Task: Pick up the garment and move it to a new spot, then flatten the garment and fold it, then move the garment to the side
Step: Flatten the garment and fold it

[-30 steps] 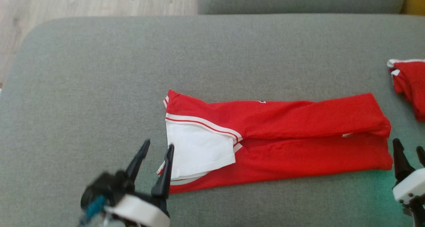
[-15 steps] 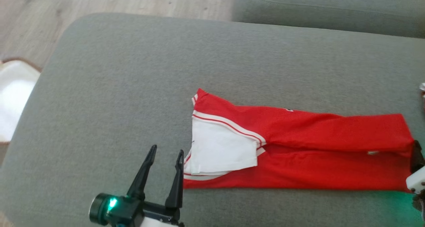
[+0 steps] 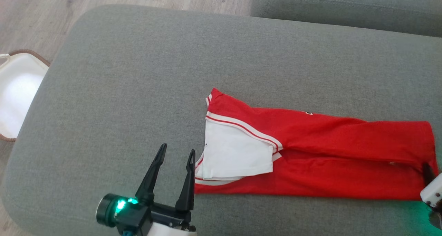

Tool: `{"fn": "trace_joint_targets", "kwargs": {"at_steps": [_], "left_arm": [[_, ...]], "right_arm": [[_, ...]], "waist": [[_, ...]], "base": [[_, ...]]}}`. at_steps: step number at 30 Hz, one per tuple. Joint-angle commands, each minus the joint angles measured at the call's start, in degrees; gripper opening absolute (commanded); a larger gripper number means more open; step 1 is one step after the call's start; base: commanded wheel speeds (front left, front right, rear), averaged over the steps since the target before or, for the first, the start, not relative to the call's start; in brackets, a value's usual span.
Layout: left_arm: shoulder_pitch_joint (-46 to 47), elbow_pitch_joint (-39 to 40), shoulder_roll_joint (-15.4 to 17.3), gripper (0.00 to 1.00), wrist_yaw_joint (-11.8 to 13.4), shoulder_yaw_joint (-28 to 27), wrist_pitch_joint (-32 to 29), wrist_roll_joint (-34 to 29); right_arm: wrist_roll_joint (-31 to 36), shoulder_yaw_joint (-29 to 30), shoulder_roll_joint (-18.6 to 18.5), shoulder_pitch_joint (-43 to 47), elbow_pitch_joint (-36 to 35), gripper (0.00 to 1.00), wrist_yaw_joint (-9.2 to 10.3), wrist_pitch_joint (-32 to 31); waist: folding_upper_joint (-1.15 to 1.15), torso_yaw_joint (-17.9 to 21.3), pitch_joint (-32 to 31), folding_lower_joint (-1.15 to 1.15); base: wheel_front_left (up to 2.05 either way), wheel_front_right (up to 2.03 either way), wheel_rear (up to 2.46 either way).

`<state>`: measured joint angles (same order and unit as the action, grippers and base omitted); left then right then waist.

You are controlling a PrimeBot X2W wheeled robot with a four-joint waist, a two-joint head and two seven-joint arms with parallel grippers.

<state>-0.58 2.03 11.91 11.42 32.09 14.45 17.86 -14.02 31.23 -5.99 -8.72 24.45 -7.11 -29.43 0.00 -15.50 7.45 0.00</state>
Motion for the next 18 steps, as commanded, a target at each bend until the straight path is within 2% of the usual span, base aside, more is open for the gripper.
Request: {"fn": "trace_joint_targets", "kwargs": {"at_steps": [1,2,11,18], "left_arm": [[0.7,1.6,-0.5,1.0,-0.4,-2.4,0.5,-0.7],[0.6,1.5,-0.8,1.0,-0.8,-2.8,0.5,-1.0],[-0.8,0.9,-2.5,1.0,-3.4,-5.6,0.5,-3.0],[-1.9,0.7,-3.4,1.0,-5.0,-7.2,0.5,-4.2]], "right_arm": [[-0.6,-2.2,-0.6,-0.7,-0.4,0.07,-0.37,-1.1],[-1.0,-2.6,-0.8,-0.7,-0.4,0.0,-0.37,-1.2],[-4.3,-3.9,-3.6,-0.7,-1.9,0.0,-0.37,3.8],[-6.4,-1.8,-7.6,-0.4,-4.2,0.0,-0.37,4.1]], "waist": [[0.0,0.2,0.1,0.0],[0.0,0.3,0.1,0.0],[0.0,2.5,-0.9,0.0],[0.0,4.9,-1.8,0.0]], "base": [[0.0,0.0,0.0],[0.0,0.0,0.0],[0.0,0.0,0.0],[0.0,0.0,0.0]]}}
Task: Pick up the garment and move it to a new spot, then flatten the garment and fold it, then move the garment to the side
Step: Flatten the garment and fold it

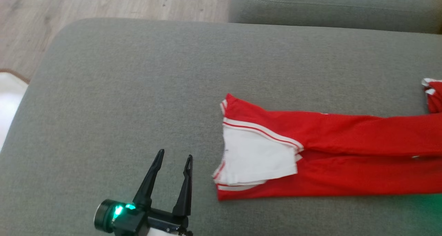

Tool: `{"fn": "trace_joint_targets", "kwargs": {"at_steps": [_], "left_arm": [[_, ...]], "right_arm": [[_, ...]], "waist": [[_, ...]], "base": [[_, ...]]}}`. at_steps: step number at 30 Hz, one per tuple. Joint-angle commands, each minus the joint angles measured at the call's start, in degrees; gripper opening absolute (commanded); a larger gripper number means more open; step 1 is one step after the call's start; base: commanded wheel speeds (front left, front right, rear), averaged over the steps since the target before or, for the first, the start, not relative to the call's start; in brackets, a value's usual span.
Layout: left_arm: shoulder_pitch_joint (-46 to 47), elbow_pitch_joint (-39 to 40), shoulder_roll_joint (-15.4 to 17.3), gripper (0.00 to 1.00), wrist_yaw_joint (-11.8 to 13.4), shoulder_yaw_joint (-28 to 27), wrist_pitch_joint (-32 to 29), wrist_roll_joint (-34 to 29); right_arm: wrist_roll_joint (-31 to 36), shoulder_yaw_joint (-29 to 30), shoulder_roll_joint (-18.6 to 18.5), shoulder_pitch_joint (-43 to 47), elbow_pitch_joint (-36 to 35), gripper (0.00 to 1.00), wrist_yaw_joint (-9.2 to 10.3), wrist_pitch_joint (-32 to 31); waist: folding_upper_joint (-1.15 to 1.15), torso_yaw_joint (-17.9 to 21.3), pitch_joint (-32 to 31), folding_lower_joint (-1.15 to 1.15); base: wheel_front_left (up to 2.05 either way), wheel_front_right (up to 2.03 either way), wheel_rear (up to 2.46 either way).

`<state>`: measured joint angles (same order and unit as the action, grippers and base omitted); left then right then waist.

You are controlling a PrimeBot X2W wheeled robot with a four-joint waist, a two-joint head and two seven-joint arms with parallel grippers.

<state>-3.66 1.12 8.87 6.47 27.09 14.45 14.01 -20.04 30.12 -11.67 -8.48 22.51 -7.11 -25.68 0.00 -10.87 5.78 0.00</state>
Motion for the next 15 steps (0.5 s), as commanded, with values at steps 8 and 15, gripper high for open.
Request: {"fn": "trace_joint_targets", "kwargs": {"at_steps": [8,15], "left_arm": [[-0.2,0.9,-1.1,1.0,-1.7,-3.2,0.5,-1.2],[-0.6,0.1,-1.5,1.0,-3.0,-3.2,0.5,-1.8]], "right_arm": [[-10.7,-3.6,3.8,-1.9,-14.3,0.0,-0.37,-2.3],[-15.3,-13.6,8.5,-0.4,-25.4,0.0,-0.37,-2.5]], "waist": [[0.0,1.2,-1.5,0.0],[0.0,-0.3,-2.8,0.0]], "base": [[0.0,0.0,0.0],[0.0,0.0,0.0]]}}
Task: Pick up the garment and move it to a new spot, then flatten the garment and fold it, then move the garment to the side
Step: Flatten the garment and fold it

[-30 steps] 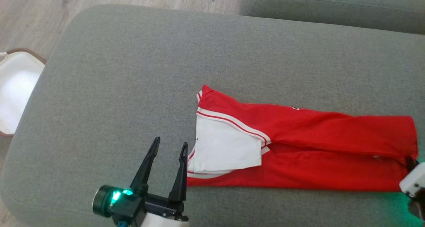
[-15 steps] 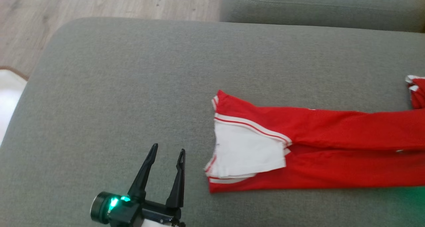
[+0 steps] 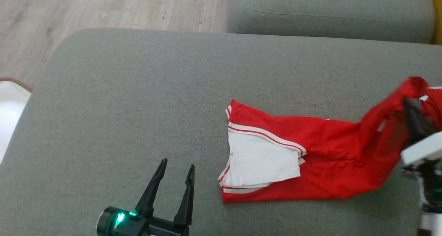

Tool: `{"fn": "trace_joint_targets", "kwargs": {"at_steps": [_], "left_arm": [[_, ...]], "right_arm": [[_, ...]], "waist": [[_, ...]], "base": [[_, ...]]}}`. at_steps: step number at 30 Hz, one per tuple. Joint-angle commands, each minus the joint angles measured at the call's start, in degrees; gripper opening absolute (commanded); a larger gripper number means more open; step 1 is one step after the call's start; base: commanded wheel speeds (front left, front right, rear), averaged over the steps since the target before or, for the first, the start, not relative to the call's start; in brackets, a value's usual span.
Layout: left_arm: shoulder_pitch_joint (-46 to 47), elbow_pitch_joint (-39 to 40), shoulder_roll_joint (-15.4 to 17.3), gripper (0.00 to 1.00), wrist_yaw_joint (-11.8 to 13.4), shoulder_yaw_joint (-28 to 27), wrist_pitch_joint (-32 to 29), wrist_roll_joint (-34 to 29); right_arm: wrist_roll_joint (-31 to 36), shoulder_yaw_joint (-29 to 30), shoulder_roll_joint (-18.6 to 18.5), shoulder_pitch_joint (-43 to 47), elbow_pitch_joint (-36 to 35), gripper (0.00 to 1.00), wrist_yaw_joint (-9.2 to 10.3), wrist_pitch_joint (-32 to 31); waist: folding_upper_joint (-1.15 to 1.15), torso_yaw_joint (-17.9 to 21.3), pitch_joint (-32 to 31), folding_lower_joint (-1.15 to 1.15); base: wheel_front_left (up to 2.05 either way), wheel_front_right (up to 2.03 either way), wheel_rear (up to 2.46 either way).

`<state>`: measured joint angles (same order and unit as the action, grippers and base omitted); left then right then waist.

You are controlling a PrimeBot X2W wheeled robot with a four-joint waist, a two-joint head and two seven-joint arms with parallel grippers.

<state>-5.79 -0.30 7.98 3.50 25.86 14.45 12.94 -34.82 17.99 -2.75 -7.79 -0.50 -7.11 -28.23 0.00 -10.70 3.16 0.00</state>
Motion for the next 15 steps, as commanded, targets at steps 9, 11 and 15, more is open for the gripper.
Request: {"fn": "trace_joint_targets", "kwargs": {"at_steps": [9,11,15], "left_arm": [[1.9,0.9,-0.9,1.0,-1.0,-2.0,0.5,-1.4],[1.9,0.8,-1.0,1.0,-1.1,-2.0,0.5,-1.4],[2.2,0.5,-1.3,1.0,-1.3,-2.1,0.5,-1.5]], "right_arm": [[-10.0,-20.8,-0.1,0.2,-2.2,0.0,-0.37,7.3],[-10.5,-23.0,-0.1,0.1,-1.7,0.0,-0.37,7.8],[-12.5,-30.5,-0.1,-0.3,1.2,0.0,-0.37,9.5]], "waist": [[0.0,-4.3,-0.4,0.0],[0.0,-4.7,-0.4,0.0],[0.0,-6.2,-0.2,0.0]], "base": [[0.0,0.0,0.0],[0.0,0.0,0.0],[0.0,0.0,0.0]]}}
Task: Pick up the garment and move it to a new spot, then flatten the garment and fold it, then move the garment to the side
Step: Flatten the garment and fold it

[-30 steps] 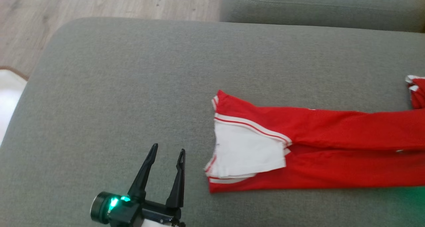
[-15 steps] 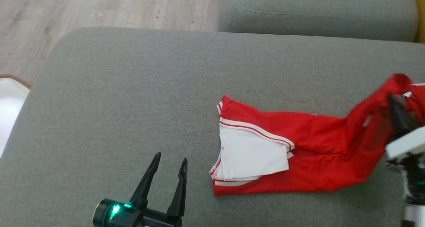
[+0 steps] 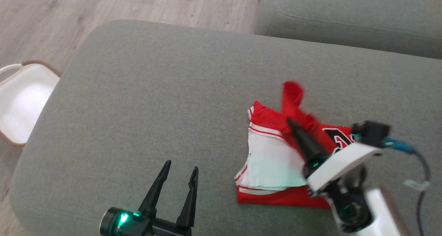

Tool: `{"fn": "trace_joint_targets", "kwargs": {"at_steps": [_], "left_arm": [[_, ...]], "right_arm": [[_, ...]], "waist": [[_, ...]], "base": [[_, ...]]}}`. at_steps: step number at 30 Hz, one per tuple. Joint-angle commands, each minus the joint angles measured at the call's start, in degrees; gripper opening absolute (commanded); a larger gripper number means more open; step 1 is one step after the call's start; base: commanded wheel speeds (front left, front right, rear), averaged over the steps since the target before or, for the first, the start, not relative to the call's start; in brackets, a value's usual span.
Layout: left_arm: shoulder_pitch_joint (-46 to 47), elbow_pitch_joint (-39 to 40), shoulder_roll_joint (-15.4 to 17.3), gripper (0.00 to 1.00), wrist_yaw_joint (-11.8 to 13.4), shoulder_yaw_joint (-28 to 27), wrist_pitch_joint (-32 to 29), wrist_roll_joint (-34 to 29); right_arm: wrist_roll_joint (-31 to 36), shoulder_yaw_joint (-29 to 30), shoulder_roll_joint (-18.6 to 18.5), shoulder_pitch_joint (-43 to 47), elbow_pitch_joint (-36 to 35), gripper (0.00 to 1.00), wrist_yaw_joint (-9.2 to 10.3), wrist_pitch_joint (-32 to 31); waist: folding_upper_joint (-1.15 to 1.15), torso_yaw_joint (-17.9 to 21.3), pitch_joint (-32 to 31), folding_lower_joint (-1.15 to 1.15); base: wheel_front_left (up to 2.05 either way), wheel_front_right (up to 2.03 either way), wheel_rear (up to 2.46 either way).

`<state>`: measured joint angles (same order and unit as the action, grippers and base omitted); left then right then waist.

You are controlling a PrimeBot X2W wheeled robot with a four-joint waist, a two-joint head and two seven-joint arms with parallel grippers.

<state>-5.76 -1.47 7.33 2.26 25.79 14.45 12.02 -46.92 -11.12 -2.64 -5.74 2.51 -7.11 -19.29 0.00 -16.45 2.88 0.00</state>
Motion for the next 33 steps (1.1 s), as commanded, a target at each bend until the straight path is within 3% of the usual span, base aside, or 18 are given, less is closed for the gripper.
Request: {"fn": "trace_joint_targets", "kwargs": {"at_steps": [1,10,11,12,13,17,21,25,30,31,32,33], "left_arm": [[2.2,1.6,-0.7,1.0,-0.2,-2.0,0.5,-0.6],[2.7,1.4,-1.7,1.0,-0.6,-2.2,0.5,-0.8],[2.7,1.4,-1.8,1.0,-0.7,-2.3,0.5,-0.9],[2.8,1.3,-1.9,1.0,-0.8,-2.3,0.5,-0.9],[2.8,1.3,-2.0,1.0,-0.8,-2.4,0.5,-0.9],[2.4,1.0,-2.1,1.0,-0.8,-3.0,0.5,-1.0],[1.6,1.1,-2.2,1.0,-0.6,-3.6,0.5,-1.1],[1.0,1.3,-2.2,1.0,-0.7,-4.0,0.5,-1.2],[0.7,1.4,-2.4,1.0,-1.0,-4.2,0.5,-1.1],[0.7,1.4,-2.4,1.0,-1.0,-4.1,0.5,-1.0],[0.7,1.3,-2.5,1.0,-1.1,-4.1,0.5,-1.0],[0.8,1.2,-2.6,1.0,-1.2,-4.0,0.5,-1.0]], "right_arm": [[-0.6,-2.9,-0.2,-2.6,-0.8,0.0,-0.37,0.9],[-3.0,-11.4,-0.2,-7.4,11.2,0.0,-0.37,6.9],[-3.4,-11.9,-0.2,-8.2,12.8,0.2,-0.37,7.6],[-3.9,-12.4,-0.2,-8.9,14.1,0.89,-0.37,8.2],[-4.8,-12.9,-0.2,-9.4,15.1,1.0,-0.37,8.8],[-6.9,-13.8,-0.2,-11.0,15.9,1.0,-0.37,11.1],[-3.4,-10.2,-0.3,-10.4,14.5,1.0,-0.37,10.9],[-0.8,-3.3,-2.8,-7.8,11.8,1.0,-0.37,6.6],[-7.3,4.5,-5.3,-4.9,10.2,1.0,-0.37,-4.4],[-8.7,5.8,-5.7,-4.6,10.5,0.46,-0.37,-6.5],[-10.2,6.8,-5.8,-4.6,11.0,0.0,-0.37,-8.7],[-11.9,7.5,-5.9,-4.6,11.5,0.0,-0.37,-11.2]], "waist": [[0.0,-0.8,0.1,0.0],[0.0,-2.8,0.6,0.0],[0.0,-2.9,0.7,0.0],[0.0,-3.0,0.6,0.0],[0.0,-3.1,0.6,0.0],[0.0,-3.0,-0.1,0.0],[0.0,-2.2,-1.3,0.0],[0.0,-1.7,-2.4,0.0],[0.0,-1.7,-2.8,0.0],[0.0,-1.9,-2.8,0.0],[0.0,-2.1,-2.8,0.0],[0.0,-2.3,-2.8,0.0]], "base": [[0.0,0.0,0.0],[0.0,0.0,0.0],[0.0,0.0,0.0],[0.0,0.0,0.0],[0.0,0.0,0.0],[0.0,0.0,0.0],[0.0,0.0,0.0],[0.0,0.0,0.0],[0.0,0.0,0.0],[0.0,0.0,0.0],[0.0,0.0,0.0],[0.0,0.0,0.0]]}}
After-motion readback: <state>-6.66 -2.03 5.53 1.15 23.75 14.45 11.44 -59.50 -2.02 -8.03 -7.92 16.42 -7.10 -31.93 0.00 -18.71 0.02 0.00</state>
